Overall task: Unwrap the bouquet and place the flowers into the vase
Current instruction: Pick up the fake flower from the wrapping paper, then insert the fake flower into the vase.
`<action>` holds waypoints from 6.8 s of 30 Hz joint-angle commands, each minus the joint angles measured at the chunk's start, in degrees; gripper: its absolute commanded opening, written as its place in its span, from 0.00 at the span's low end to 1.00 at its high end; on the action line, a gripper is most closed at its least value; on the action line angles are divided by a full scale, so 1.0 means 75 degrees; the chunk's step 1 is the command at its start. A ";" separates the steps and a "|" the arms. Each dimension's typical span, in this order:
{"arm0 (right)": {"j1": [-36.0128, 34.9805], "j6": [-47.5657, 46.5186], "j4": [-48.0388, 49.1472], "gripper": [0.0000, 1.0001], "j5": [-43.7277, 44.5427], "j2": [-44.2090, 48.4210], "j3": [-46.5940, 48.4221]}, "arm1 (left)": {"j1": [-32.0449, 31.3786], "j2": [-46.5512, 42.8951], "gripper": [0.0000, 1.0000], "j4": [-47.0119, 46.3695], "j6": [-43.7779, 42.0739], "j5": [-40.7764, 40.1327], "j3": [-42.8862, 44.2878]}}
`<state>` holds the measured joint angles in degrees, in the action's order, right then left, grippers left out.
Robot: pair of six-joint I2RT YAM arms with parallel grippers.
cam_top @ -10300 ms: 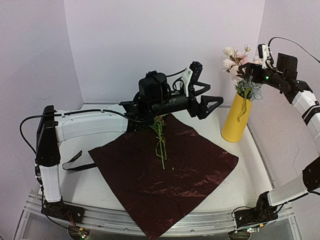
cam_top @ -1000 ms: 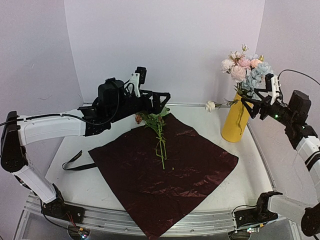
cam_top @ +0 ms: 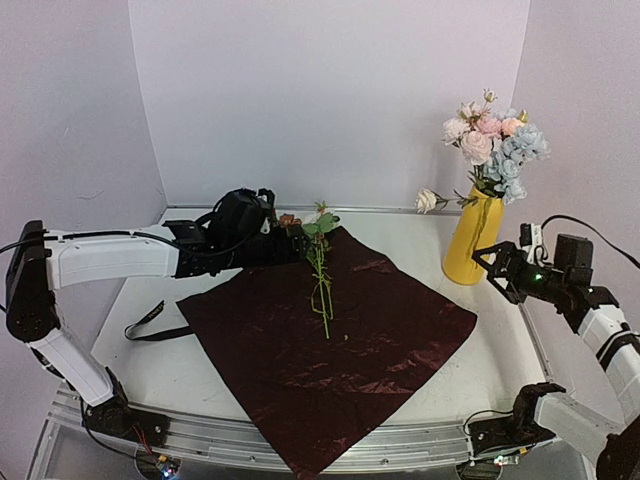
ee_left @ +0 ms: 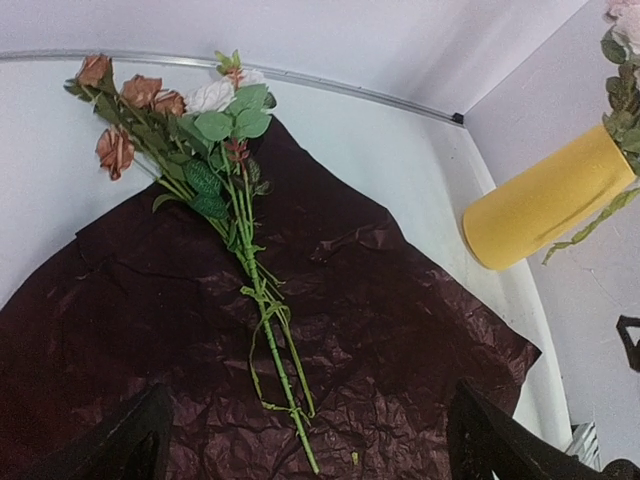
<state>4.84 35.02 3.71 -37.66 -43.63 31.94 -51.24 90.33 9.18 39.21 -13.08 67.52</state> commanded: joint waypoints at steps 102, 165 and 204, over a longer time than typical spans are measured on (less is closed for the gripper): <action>-0.6587 0.0512 0.0605 0.70 0.3018 -0.4300 0.6872 | -0.0367 -0.0488 0.00 -0.0922 -0.1011 0.3968 0.2689; -0.6587 0.0840 0.1145 0.00 0.3625 -0.4080 0.6805 | -0.0630 -0.0023 0.21 -0.2374 -0.0565 0.5368 0.2483; -0.5467 -0.8415 0.0977 0.00 0.8378 -0.3505 0.9528 | -0.0609 -0.0478 0.99 -0.2351 -0.1501 0.3797 0.2089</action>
<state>-41.64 -28.63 3.70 27.22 -70.14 107.88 -55.94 86.34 -6.57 29.32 13.98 80.44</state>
